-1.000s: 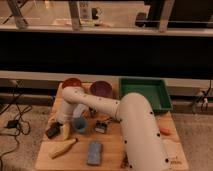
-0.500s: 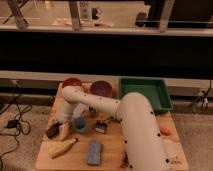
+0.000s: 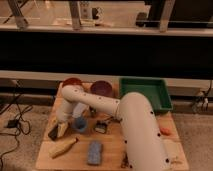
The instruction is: Wipe tray with eraser
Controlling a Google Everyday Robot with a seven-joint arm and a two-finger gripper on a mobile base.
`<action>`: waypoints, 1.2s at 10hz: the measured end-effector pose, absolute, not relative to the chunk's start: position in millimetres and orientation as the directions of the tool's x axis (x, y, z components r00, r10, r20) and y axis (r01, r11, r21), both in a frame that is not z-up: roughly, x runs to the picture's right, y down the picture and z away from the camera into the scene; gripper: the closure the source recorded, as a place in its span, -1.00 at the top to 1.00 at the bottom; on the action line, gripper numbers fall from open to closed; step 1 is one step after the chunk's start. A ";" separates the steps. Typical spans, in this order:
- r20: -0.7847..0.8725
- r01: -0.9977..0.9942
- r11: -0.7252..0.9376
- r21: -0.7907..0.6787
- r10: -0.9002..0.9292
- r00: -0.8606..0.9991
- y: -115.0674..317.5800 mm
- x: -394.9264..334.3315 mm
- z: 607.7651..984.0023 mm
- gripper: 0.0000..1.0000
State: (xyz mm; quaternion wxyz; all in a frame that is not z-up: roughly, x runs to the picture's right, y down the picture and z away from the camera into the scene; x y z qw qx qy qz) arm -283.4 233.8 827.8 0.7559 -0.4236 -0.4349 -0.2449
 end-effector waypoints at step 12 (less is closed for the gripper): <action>0.863 0.736 0.524 -0.429 -0.003 0.505 232.9 -280.3 828.5 -0.92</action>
